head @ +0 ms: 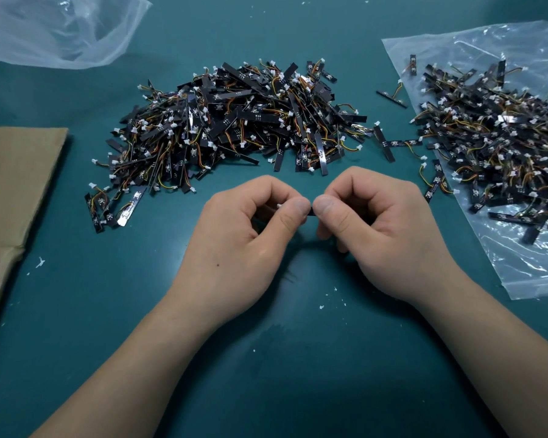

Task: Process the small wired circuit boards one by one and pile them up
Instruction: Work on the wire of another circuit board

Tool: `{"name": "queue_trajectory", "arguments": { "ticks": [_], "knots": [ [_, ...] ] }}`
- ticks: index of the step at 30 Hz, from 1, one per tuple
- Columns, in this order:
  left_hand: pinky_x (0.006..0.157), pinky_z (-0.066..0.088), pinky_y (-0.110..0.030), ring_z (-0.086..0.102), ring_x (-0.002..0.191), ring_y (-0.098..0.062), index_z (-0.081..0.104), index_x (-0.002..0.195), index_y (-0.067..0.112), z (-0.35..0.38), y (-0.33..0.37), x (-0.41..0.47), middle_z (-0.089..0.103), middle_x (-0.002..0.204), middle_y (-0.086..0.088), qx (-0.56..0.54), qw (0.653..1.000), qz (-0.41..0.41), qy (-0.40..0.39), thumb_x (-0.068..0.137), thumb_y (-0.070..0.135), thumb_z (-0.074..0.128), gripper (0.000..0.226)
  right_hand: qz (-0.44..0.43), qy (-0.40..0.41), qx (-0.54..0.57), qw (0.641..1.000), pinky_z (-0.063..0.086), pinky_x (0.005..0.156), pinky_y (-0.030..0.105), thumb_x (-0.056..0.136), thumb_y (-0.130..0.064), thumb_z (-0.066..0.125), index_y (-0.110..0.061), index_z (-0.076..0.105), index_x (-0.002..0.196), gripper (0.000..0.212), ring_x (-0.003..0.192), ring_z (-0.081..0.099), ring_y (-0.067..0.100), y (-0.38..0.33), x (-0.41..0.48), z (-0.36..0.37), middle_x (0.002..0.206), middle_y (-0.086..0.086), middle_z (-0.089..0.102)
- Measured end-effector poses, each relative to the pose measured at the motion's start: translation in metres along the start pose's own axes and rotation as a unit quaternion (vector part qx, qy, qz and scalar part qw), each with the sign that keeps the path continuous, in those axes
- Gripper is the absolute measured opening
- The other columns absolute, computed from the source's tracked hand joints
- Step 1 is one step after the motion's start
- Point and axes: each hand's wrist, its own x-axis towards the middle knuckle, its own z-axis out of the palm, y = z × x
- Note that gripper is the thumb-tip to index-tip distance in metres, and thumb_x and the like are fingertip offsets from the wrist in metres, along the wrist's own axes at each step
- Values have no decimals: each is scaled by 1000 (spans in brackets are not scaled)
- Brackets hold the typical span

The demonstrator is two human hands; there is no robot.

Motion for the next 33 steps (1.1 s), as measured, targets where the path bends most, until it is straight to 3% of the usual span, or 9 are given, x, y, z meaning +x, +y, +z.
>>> {"name": "queue_trajectory", "arguments": {
  "ticks": [3, 7, 11, 15, 25, 33],
  "knots": [
    [62, 49, -35, 62, 64, -17, 66, 82, 27, -1, 0, 0, 67, 72, 6, 30, 999, 13, -5, 98, 35, 59, 19, 0, -5, -6, 1000, 47, 51, 29, 94, -40, 62, -21, 63, 77, 25, 52, 58, 19, 0, 0, 1, 65, -2, 67],
    [63, 48, -42, 64, 66, -25, 67, 83, 24, 1, -1, 0, 68, 72, 0, 22, 1000, -2, 6, 97, 38, 59, 21, 6, -4, -16, 1000, 46, 52, 27, 96, -36, 64, -23, 63, 77, 23, 53, 58, 20, 0, 1, 1, 65, -2, 68],
    [62, 49, -32, 65, 68, -18, 68, 83, 27, 1, -1, 0, 70, 75, 9, 37, 999, 6, 12, 98, 36, 59, 19, 6, -6, -25, 1000, 47, 52, 33, 96, -39, 62, -23, 63, 77, 24, 53, 58, 22, 0, 0, 1, 66, 1, 68],
    [63, 48, -40, 64, 65, -22, 68, 83, 26, 2, -2, 0, 69, 72, 3, 29, 999, -3, 15, 97, 38, 60, 20, 11, -7, -38, 999, 47, 53, 35, 97, -37, 62, -24, 64, 77, 24, 54, 59, 22, -1, 0, 0, 67, 0, 68],
    [63, 48, -38, 64, 66, -19, 66, 83, 27, 1, -3, 1, 68, 72, 4, 47, 999, 3, 11, 98, 39, 59, 20, 16, -12, -54, 998, 43, 52, 27, 97, -34, 61, -22, 65, 74, 26, 53, 58, 21, -3, 1, 1, 61, -6, 65],
    [63, 49, -40, 66, 67, -23, 68, 83, 26, 2, -2, 1, 69, 72, 2, 19, 999, -3, 30, 96, 37, 62, 18, 13, -12, -56, 998, 45, 52, 30, 98, -35, 60, -23, 65, 74, 28, 54, 59, 22, -4, 1, 0, 63, -5, 66]
  ]
}}
